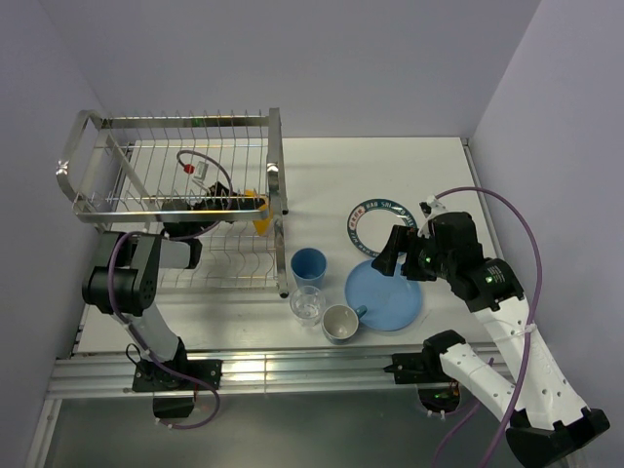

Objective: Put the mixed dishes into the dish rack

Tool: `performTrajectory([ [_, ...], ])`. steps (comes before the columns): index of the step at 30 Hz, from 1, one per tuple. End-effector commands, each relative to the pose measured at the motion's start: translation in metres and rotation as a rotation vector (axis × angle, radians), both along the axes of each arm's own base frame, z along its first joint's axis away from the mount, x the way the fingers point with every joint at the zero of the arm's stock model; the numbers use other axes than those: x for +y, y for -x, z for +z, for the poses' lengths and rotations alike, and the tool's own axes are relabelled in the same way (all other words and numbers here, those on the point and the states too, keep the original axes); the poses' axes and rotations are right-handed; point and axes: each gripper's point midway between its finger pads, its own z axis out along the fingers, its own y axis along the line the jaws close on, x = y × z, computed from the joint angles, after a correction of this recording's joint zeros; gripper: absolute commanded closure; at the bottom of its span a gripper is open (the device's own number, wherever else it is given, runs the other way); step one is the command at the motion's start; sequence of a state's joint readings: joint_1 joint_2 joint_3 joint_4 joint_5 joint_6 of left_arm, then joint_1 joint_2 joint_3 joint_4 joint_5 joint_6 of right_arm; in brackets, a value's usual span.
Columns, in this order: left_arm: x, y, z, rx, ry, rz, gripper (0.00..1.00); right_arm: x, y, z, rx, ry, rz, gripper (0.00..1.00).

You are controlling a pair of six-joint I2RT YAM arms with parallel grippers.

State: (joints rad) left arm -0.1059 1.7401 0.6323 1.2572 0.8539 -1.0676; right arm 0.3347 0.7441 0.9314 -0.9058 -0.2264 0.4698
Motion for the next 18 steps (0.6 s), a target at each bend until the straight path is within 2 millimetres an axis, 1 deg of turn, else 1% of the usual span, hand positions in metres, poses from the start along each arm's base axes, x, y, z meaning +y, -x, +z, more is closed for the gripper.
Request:
performTrajectory([
  [1,-0.004,0.0,0.02,-0.142,-0.018,-0.028,0.43,0.0,-0.005,0.014,-0.048,-0.003,0.003,0.11],
  [7,-0.006,-0.001,0.01,-0.116,-0.017,-0.035,0.45,-0.002,-0.004,0.016,-0.056,0.0,-0.001,0.11],
  [10,-0.007,0.0,0.008,-0.114,-0.008,-0.045,0.46,-0.002,-0.004,0.015,-0.052,0.0,-0.003,0.11],
  [11,-0.007,0.0,0.009,-0.111,-0.003,-0.046,0.54,-0.002,-0.004,0.014,-0.051,0.001,-0.006,0.11],
  [13,-0.008,-0.001,0.007,-0.108,-0.006,-0.053,0.62,-0.003,-0.004,0.013,-0.046,0.003,-0.007,0.11],
  [14,-0.007,-0.002,0.004,-0.094,-0.011,-0.048,0.68,-0.002,-0.004,0.014,-0.05,0.001,-0.006,0.11],
  [16,-0.007,-0.004,0.0,-0.081,-0.014,-0.038,0.7,-0.002,-0.004,0.016,-0.054,-0.004,-0.009,0.11],
  [18,-0.006,-0.005,-0.003,-0.065,-0.023,-0.031,0.65,-0.002,-0.004,0.016,-0.055,-0.003,-0.01,0.11],
])
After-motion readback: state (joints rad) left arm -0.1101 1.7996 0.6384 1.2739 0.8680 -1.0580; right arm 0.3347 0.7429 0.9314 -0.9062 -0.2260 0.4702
